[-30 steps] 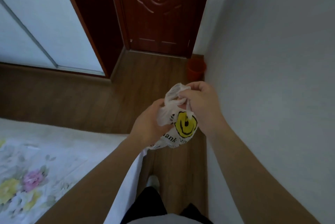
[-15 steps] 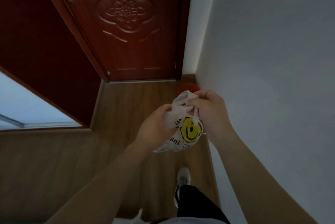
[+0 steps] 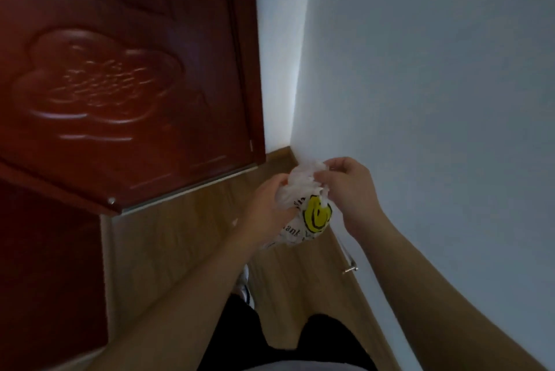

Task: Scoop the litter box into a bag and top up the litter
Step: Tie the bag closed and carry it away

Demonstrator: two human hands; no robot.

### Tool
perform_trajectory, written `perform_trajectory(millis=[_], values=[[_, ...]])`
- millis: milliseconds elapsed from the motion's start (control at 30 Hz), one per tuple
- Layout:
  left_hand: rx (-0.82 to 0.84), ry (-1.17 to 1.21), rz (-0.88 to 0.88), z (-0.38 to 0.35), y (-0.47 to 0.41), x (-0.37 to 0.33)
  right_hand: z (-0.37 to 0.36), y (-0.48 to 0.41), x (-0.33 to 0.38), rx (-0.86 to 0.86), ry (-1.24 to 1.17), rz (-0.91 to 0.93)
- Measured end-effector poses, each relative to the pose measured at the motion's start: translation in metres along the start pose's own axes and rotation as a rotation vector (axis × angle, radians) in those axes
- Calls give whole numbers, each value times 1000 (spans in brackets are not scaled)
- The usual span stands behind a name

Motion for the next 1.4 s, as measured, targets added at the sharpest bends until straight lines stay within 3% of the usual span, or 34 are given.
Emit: perform_trajectory(millis=[200,333,667,933,1133,1400], values=[[256,-122,-84,-10,-118,56,-29,-115,-2,-188,-30,-97],[318,-152,-47,-43,-183,114,-44,-188,-34,-255,-70,-172],[445,-140,-18,-188,-300,297,-76,-387,-191,-310,39,-275],[552,-190,75,-270,-335,412,-99,-478,-309,-267,158,-366],[597,-192,87,-273,-338,427,-110,-491,-331,-160,379,-415],[637,-354,-45,-210,-330,350,-112,-444,-258,-94,644,-330]])
Point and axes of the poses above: each hand's wrist, its own y-axis away from the middle knuckle, its own z-axis out of the back of the hand, x = y × z, the point moved 6 cm from there along -y, towards the middle knuckle, and after that the axes turned 8 degrees about -z, right-handed, at the moved point
